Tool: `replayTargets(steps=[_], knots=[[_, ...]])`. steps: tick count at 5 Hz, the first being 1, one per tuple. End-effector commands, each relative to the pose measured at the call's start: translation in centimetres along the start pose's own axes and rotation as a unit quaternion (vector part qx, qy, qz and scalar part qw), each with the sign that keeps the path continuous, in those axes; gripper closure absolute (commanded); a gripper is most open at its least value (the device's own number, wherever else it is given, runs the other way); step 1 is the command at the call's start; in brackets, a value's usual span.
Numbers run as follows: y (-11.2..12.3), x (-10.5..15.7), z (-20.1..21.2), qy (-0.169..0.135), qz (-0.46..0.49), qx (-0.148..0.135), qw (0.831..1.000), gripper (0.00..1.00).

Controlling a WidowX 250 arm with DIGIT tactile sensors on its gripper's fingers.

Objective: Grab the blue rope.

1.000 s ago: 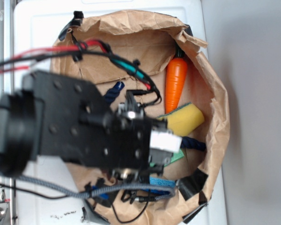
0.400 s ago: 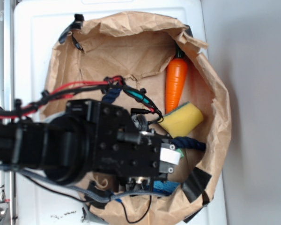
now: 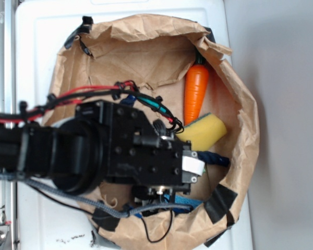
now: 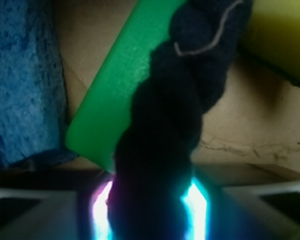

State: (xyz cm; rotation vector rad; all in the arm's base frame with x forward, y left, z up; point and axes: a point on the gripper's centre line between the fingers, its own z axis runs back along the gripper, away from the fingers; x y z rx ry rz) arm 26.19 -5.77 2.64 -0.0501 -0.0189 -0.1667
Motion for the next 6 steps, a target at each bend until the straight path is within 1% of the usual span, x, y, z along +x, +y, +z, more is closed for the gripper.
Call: replayTargets(steps=[1, 2, 3, 4, 5, 6], knots=[[0.9, 0.9, 4.7, -0.034, 0.017, -0.015, 0.999, 1.00], [1.5, 0.9, 7.3, -0.035, 0.037, -0.018, 0.999, 1.00], [1.9, 0.7, 10.2, -0.044, 0.077, -0.002, 0.996, 1.00], [2.0, 0.6, 12.3, -0.045, 0.107, 0.023, 0.993, 1.00], [2.7, 0.7, 14.3, -0.036, 0.137, 0.041, 0.989, 1.00], [4.0, 0.5, 15.4, -0.029, 0.151, 0.040, 0.987, 1.00]])
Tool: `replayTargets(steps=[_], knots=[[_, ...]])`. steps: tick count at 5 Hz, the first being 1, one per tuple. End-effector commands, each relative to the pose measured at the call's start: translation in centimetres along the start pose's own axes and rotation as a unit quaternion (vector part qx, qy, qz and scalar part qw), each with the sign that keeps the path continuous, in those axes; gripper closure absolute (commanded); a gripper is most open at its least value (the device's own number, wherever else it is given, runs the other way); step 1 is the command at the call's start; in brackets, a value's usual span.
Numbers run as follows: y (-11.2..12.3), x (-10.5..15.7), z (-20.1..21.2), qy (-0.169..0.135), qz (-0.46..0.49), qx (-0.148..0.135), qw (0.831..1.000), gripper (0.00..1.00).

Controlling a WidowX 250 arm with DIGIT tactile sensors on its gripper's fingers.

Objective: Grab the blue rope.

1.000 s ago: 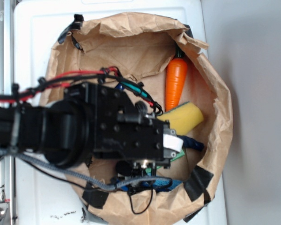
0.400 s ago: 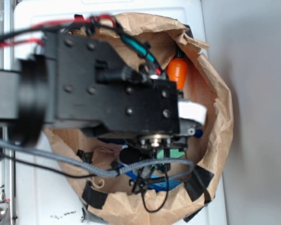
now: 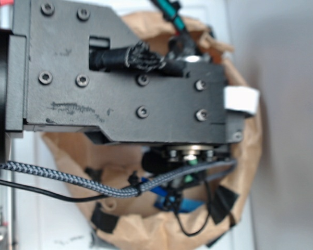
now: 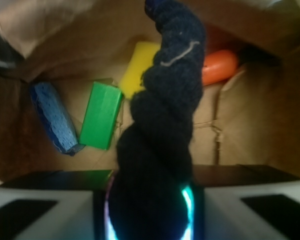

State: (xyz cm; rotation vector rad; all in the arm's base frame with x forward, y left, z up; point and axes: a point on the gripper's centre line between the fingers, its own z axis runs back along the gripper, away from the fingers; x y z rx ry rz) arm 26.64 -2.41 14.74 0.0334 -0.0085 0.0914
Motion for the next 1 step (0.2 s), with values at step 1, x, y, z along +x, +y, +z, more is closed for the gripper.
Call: replayTargets(steps=[1], knots=[[1.44, -0.13, 2.83, -0.058, 0.035, 0.037, 0.997, 1.00]])
